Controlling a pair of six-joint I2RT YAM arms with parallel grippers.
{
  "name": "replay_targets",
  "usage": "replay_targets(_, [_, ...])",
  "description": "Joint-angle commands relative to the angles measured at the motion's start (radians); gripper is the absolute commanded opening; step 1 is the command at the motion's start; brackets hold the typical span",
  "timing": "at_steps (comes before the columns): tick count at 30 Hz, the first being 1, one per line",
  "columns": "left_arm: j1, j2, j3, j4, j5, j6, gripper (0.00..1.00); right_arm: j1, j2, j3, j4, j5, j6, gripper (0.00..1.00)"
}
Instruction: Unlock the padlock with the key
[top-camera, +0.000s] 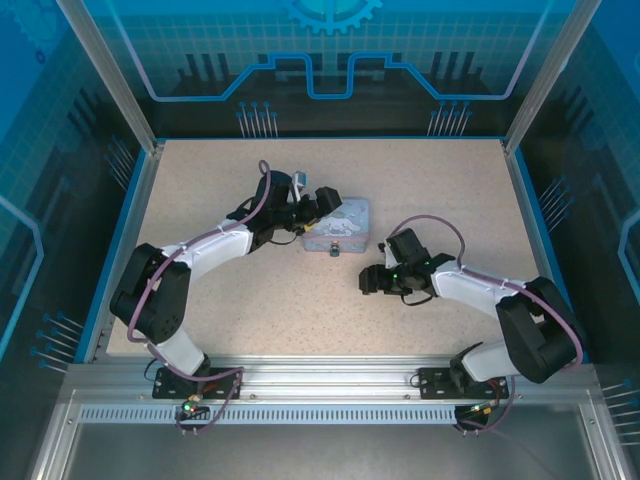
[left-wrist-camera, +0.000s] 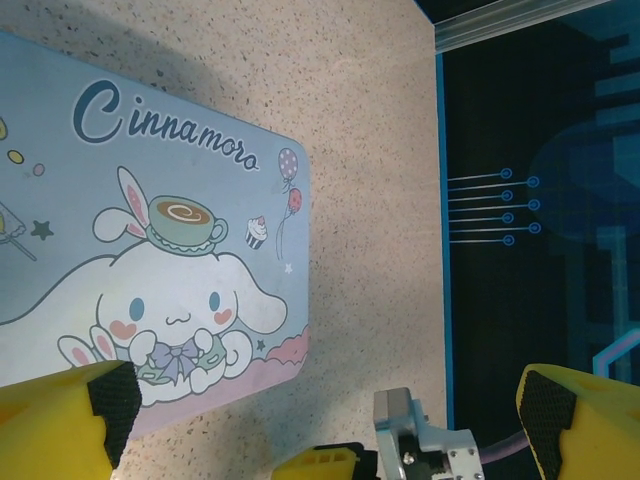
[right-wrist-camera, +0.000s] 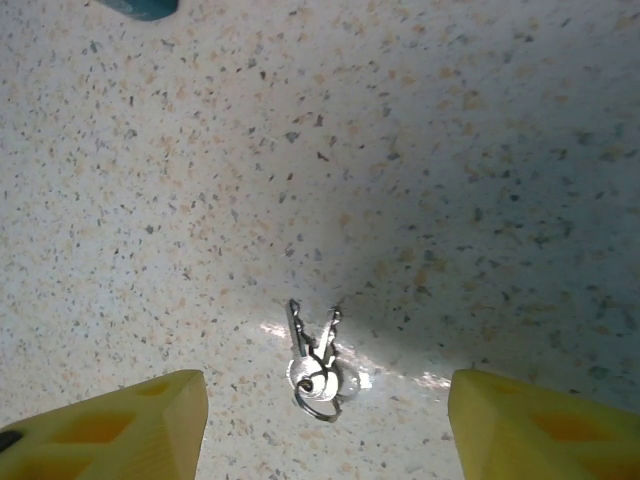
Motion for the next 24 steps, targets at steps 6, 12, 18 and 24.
replay_targets(6, [0.0, -0.029, 0.039, -0.072, -0.017, 0.054, 0.99, 0.036, 0.005, 0.082, -0.134, 0.085, -0.005, 0.57])
replay_targets(12, [0.002, -0.031, 0.04, -0.074, -0.02, 0.052, 0.99, 0.087, 0.055, 0.139, -0.196, 0.123, -0.013, 0.44])
replay_targets(18, [0.003, -0.034, 0.043, -0.073, -0.021, 0.05, 0.99, 0.133, 0.13, 0.195, -0.244, 0.17, 0.025, 0.4])
replay_targets(24, [0.003, -0.037, 0.046, -0.07, -0.023, 0.049, 0.99, 0.184, 0.211, 0.26, -0.306, 0.234, 0.067, 0.35])
